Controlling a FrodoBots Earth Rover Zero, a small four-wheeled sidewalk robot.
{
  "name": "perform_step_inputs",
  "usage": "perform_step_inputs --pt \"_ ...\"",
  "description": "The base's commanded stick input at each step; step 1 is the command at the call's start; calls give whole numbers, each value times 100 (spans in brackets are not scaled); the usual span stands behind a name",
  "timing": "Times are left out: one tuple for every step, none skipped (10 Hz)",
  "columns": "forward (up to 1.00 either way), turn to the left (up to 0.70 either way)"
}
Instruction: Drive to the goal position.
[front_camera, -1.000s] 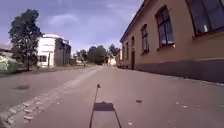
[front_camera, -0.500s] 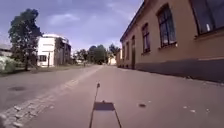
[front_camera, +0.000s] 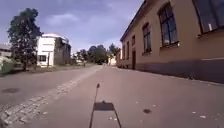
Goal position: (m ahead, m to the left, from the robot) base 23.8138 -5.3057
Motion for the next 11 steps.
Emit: perform_step_inputs --pt "45 0" --pt "45 0" --pt "45 0" --pt "45 0" --pt "45 0" --pt "45 0" --pt "45 0" --pt "45 0" --pt "45 0" --pt "45 0" --pt "45 0"
